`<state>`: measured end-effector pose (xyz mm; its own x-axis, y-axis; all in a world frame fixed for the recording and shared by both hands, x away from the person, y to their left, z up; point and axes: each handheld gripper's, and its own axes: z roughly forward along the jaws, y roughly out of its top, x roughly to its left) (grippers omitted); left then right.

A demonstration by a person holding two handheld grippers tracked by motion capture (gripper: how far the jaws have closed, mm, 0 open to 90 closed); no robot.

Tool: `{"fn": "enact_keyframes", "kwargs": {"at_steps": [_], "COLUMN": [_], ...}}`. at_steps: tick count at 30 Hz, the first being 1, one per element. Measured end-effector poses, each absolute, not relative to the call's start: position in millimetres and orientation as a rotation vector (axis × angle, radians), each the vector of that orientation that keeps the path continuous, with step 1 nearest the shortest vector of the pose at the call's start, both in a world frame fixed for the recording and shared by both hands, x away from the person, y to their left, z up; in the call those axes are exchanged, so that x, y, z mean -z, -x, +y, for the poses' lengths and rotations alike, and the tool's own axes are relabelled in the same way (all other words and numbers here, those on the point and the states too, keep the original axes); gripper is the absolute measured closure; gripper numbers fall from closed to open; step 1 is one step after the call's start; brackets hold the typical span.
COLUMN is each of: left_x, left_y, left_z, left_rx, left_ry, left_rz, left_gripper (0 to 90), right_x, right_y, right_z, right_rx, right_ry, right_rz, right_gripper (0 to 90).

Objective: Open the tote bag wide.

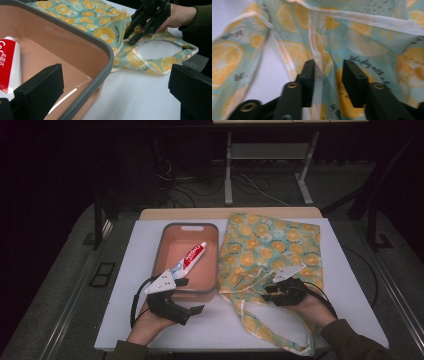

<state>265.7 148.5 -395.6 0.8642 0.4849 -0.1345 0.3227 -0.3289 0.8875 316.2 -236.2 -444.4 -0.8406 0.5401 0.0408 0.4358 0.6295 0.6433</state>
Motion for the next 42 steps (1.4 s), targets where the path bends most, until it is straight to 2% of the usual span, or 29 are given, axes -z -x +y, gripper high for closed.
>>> {"fn": "enact_keyframes", "kwargs": {"at_steps": [2, 8, 23, 33, 42], "left_x": [395, 395, 394, 394, 392], "left_y": [-265, -266, -265, -268, -270], "left_z": [148, 148, 150, 149, 150], "left_rx": [-0.186, -0.186, -0.185, -0.185, -0.190], "left_ry": [-1.942, -1.945, -1.944, -1.943, -1.941], "left_rz": [0.596, 0.592, 0.593, 0.593, 0.592], "left_gripper": [0.0, 0.0, 0.0, 0.0, 0.0], "right_x": [445, 446, 416, 386, 396], "right_y": [-317, -321, -296, -341, -383], "right_z": [-238, -244, -237, -277, -301], "right_rx": [-0.988, -0.990, -1.295, -1.403, -1.357], "right_ry": [-0.811, -0.816, -0.802, -0.975, -1.176], "right_rz": [2.678, 2.659, 2.731, 2.444, 2.287], "right_gripper": [69.3, 88.5, 89.5, 89.5, 89.5]}}
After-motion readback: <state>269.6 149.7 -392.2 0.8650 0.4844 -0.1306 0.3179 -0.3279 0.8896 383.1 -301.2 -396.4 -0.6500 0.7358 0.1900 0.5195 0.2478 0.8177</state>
